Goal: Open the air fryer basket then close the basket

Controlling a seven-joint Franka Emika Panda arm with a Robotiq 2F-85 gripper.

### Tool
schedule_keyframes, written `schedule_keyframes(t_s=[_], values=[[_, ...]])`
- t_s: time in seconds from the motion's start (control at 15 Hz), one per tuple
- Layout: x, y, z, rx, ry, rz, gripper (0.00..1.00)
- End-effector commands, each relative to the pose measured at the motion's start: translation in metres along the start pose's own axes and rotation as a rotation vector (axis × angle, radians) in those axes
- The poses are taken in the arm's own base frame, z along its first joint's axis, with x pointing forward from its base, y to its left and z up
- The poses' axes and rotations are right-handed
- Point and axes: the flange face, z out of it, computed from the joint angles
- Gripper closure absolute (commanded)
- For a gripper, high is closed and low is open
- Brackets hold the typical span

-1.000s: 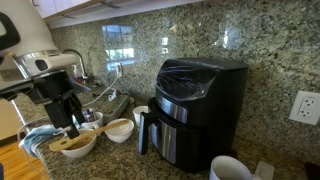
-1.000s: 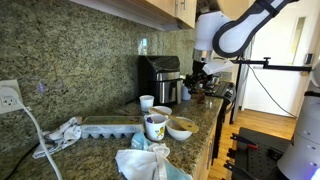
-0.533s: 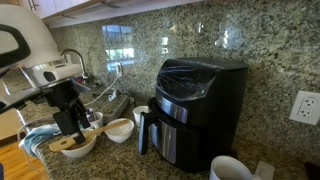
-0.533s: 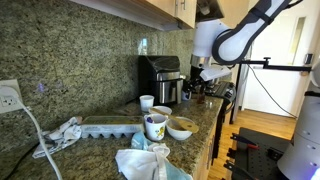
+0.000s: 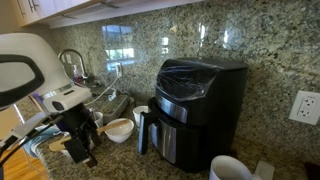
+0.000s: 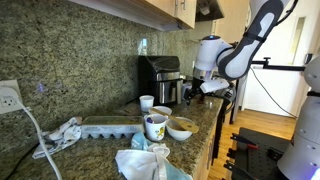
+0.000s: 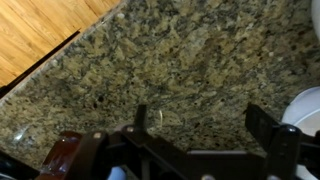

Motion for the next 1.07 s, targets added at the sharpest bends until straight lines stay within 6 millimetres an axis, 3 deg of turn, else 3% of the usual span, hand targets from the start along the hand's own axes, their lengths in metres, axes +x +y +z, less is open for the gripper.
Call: schedule_keyframes(t_s=[0.0,0.47,1.0], values=[[0.012,0.013,0.008,0.026,0.061,0.029,0.00],[0.039,0.011,0.000,0.098,0.197,0.054,0.00],[0.033,0.010,0.001,0.078,0.187,0.047,0.00]])
